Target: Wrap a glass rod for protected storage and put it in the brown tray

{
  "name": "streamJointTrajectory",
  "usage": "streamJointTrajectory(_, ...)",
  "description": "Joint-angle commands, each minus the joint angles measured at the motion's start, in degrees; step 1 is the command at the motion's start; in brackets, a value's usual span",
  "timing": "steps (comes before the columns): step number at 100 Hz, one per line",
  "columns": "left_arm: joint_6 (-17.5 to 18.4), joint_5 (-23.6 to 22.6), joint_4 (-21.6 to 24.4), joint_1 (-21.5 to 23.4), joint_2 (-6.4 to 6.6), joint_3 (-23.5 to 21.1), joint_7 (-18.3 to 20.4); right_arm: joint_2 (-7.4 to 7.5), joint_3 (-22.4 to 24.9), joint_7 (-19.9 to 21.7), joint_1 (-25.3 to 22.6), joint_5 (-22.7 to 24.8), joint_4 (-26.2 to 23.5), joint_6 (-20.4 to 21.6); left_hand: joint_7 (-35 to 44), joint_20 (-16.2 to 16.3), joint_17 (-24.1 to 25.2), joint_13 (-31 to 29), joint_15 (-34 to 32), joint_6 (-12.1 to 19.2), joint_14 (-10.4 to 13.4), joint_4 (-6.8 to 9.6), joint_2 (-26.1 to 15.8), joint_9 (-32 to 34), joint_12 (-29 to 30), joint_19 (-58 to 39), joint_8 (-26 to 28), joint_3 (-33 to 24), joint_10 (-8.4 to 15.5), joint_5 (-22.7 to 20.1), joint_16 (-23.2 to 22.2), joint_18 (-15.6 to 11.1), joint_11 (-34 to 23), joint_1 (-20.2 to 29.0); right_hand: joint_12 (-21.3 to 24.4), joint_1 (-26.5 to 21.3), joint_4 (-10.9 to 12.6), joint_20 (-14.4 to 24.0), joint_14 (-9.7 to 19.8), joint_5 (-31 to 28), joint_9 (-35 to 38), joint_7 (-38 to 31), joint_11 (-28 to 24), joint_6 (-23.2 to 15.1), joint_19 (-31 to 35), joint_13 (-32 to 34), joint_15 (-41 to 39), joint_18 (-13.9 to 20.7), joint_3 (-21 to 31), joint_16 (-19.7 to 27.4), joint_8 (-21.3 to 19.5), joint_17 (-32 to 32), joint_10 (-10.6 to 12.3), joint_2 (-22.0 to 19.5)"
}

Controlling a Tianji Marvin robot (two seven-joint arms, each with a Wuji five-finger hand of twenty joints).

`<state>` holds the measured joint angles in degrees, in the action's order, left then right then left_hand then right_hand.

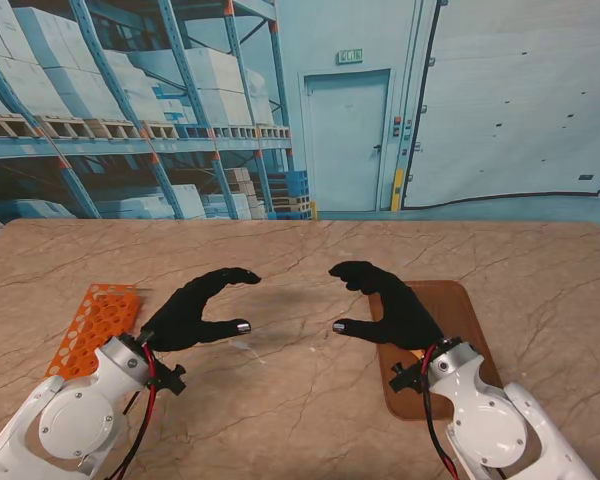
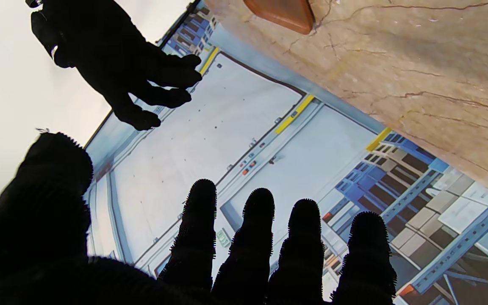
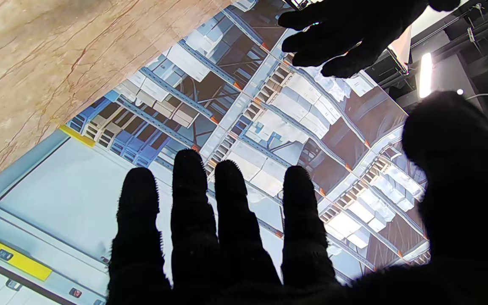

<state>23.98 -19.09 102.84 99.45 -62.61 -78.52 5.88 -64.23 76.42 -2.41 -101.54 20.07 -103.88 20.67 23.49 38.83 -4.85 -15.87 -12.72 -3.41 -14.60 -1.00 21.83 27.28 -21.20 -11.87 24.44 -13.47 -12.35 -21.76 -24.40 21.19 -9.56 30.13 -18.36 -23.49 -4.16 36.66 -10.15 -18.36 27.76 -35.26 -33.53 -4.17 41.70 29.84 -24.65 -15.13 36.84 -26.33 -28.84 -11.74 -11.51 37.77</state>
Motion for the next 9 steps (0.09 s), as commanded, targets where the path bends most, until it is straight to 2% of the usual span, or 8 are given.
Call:
streamJointTrajectory(1, -0.21, -0.07, 0.59, 0.9, 0.21, -0.37, 0.46, -0.16, -0.24, 0.07, -0.5, 0.22, -0.7, 0.11, -2.24, -0.73, 0.05, -1.2, 1.12, 1.65, -0.31, -1.48, -0.01, 0.89, 0.59, 0.06, 0.15, 1.41, -0.39, -0.47, 0.56, 0.7, 1.93, 0.28, 0.27, 1.91, 1.67, 1.69, 1.6, -0.47, 0.33, 0.95, 1.32, -1.46, -1.59, 0.74, 0.28, 1.12, -0.39, -0.84, -0.65, -0.47, 1.43, -1.4)
streamJointTrajectory(9, -0.27, -0.61, 0.8, 1.23, 0.19, -0.67, 0.26, -0.12, -0.33, 0.12, -0.55, 0.45, -0.79, 0.21, -2.41, -0.77, 0.01, -1.3, 1.18, 1.63, -0.37, -1.44, -0.03, 0.99, 0.58, 0.07, 0.19, 1.62, -0.46, -0.61, 0.58, 0.76, 2.05, 0.43, 0.27, 1.93, 1.69, 1.83, 1.56, -0.45, 0.27, 1.03, 1.42, -1.5, -1.68, 0.73, 0.28, 1.12, -0.37, -0.88, -0.67, -0.49, 1.45, -1.4)
